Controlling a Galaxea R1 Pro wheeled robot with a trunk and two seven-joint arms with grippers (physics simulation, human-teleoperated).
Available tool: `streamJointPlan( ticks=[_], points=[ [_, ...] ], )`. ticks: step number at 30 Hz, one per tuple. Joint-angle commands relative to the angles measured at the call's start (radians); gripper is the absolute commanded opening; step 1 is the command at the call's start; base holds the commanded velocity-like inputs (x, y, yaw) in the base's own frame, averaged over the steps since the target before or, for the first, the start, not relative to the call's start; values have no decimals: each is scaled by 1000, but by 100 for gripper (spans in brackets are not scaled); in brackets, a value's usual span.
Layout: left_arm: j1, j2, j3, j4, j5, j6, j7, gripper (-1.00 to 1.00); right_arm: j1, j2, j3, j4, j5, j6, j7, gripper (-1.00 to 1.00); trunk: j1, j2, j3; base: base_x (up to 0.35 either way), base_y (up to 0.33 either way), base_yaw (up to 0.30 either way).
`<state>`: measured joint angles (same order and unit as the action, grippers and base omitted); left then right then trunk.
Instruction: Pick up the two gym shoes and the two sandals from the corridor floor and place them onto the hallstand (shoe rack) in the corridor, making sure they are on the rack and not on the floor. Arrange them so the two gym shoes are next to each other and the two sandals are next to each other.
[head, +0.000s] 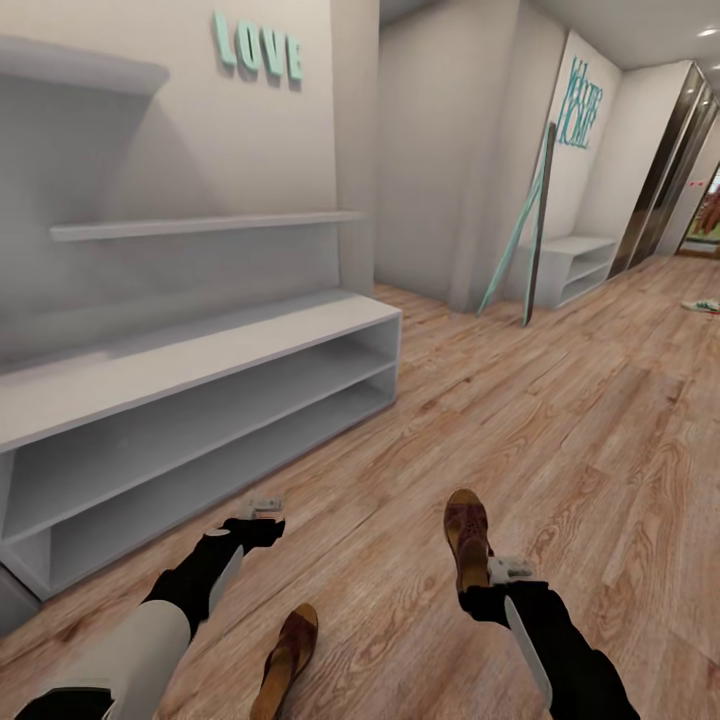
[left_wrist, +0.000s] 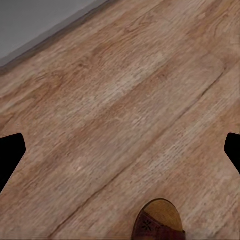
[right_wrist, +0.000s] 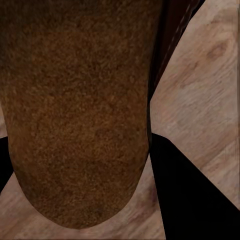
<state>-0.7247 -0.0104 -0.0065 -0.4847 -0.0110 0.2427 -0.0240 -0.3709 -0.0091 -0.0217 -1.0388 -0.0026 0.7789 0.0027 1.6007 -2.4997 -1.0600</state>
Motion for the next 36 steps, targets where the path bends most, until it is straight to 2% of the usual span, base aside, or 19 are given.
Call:
streamJointPlan(
  ticks=[1,7,13,16,29,32,34,35,36],
  points=[
    [0,0,-1,-1,-1,6,-2,100,0,0,-2,-17,-3,2,-3,-100,0,-1,-7,0,0,0],
    [1,0,-1,34,-2,-1,-2,100,1,0,-5,-40,-2,-22,-4,-100,3,-2,-40,0,0,0],
    [1,0,-1,63,-1,-62,-2,100,1,0,-5,-43,-1,-147,-4,-100,6,-4,-73,0,0,0],
    [1,0,-1,77,-2,-77,-2,100,1,0,-5,-43,-1,-182,-4,-100,7,-4,-89,0,0,0],
    [1,1,-2,92,-4,-87,-3,100,1,0,-5,-43,-3,-199,-4,-100,13,-7,-161,0,0,0],
    [1,9,-14,129,-32,-102,-3,100,1,0,-4,-43,-4,-199,-4,-100,14,-8,-178,0,0,0],
    [1,13,-29,176,-78,-149,-4,100,1,0,-5,-43,-4,-199,-4,-100,15,-8,-189,0,0,0],
    [1,13,-31,189,-90,-166,-4,100,1,0,-5,-43,-4,-199,-4,-100,15,-9,-194,0,0,0],
    [1,15,-35,219,-114,-208,-4,100,1,0,-5,-43,-4,-199,-4,-100,16,-9,-199,0,0,0]
  ],
)
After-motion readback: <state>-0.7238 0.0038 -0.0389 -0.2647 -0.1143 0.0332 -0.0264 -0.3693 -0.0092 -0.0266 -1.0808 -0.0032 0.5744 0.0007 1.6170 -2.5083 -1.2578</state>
